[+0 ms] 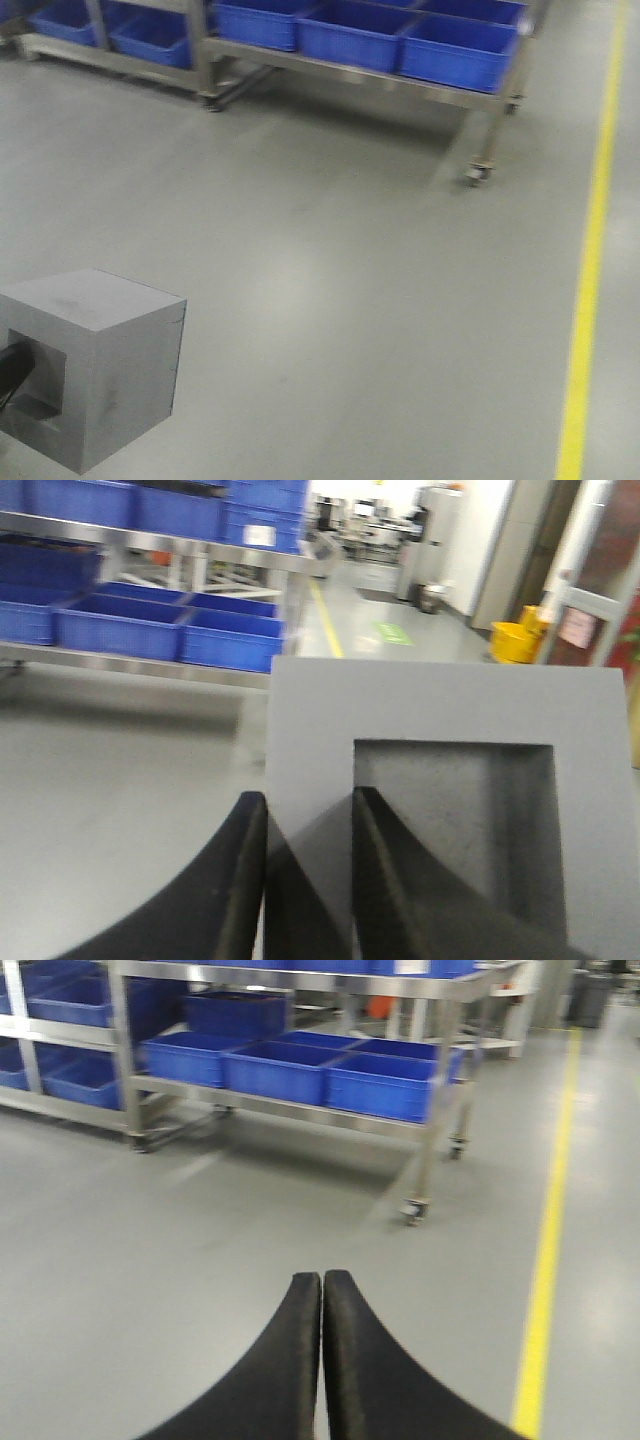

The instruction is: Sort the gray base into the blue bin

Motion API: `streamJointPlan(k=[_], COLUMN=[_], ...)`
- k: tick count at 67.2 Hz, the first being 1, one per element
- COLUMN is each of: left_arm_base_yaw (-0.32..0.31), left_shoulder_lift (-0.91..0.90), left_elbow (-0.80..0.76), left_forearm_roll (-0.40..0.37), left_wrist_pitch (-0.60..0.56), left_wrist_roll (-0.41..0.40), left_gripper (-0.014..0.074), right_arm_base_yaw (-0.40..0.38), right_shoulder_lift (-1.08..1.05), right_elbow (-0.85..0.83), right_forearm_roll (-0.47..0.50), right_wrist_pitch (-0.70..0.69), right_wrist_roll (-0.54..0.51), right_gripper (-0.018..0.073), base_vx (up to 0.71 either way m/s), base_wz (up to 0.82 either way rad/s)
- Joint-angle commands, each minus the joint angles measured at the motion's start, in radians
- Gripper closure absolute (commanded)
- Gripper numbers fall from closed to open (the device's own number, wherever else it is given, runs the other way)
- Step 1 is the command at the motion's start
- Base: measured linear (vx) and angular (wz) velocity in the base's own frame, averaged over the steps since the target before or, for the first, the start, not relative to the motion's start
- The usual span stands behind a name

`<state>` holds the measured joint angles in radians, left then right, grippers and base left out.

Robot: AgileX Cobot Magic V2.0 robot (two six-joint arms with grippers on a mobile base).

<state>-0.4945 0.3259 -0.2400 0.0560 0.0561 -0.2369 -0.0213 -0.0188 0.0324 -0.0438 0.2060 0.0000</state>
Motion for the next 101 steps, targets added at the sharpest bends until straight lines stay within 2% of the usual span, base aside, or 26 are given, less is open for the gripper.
streamJointPlan(k=[1,39,101], left_arm_base_yaw=[-0.005,-0.005,-0.005], left_shoulder_lift=[0.005,0.005,0.005], left_elbow=[-0.032,-0.032,-0.032], left_forearm_roll=[-0.007,-0.007,-0.007], left_wrist_pitch=[-0.104,-0.104,-0.104], left_wrist_roll=[-0.007,-0.007,-0.007], left_gripper=[0.0603,0.0603,0.0603], right_arm_base_yaw=[-0.007,-0.007,-0.007], right_shoulder_lift=[-0.007,-0.007,-0.007], right_elbow=[0.004,0.004,0.004], right_forearm_roll=[-0.009,-0.009,-0.009], right_wrist_pitch=[-0.079,-0.079,-0.08], right_wrist_roll=[-0.012,-0.012,-0.012], right_gripper=[0.0564,0.0564,0.0564], base_vx=[0.09,0.14,0.32], base_wz=[-0.89,-0.64,-0.04])
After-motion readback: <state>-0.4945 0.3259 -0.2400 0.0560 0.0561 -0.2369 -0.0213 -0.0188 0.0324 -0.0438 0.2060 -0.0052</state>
